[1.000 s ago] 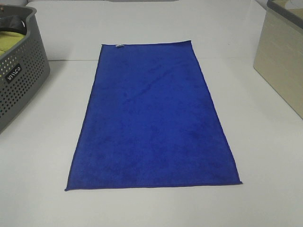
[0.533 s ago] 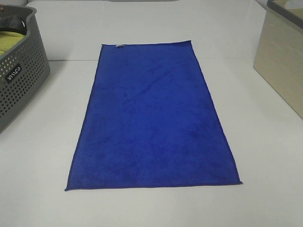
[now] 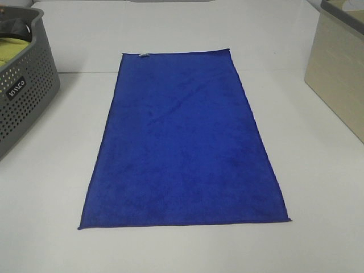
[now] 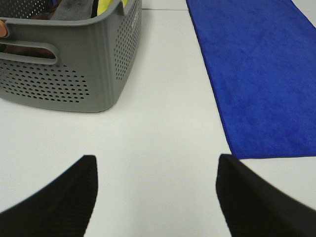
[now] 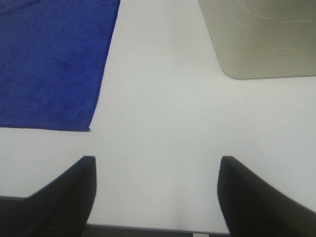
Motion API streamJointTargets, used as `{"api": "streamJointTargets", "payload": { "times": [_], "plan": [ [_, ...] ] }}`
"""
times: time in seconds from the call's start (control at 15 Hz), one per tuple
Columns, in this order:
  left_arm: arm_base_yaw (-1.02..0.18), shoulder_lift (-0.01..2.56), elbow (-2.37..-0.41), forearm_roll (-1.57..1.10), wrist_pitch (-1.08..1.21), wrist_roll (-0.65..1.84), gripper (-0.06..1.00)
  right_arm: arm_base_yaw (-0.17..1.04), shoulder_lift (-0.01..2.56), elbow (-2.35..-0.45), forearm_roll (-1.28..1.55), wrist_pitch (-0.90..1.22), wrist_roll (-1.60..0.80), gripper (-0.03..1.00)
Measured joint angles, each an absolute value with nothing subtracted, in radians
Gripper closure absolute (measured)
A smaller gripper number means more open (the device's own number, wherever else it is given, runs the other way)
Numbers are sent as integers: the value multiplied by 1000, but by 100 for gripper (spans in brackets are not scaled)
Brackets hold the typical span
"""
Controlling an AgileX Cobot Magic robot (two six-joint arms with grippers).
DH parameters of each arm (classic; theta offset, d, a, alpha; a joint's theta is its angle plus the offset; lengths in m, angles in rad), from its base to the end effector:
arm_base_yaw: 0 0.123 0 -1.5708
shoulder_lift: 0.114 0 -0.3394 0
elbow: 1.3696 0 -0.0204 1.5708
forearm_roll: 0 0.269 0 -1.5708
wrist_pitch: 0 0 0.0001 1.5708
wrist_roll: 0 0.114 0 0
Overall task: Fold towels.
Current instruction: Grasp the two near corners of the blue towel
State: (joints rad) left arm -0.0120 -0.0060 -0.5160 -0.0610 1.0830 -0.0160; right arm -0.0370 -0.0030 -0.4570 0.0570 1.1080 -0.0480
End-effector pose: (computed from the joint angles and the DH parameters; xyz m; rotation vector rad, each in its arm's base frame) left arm -0.0273 -0.0058 0.2783 0.0003 2.0443 -0.0904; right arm -0.0216 0.0066 0.2574 -0.0146 2.1301 0.0192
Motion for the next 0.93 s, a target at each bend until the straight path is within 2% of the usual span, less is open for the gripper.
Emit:
{"api": "streamJointTargets", "payload": {
  "times": [0.73, 0.93],
  "plan": [
    [-12, -6, -518, -61, 1079, -16, 29, -37, -3, -457, 42, 1108, -48, 28],
    [-12, 56, -536, -86, 950, -16, 29, -37, 20, -473, 75, 993, -47, 28]
  ]
}}
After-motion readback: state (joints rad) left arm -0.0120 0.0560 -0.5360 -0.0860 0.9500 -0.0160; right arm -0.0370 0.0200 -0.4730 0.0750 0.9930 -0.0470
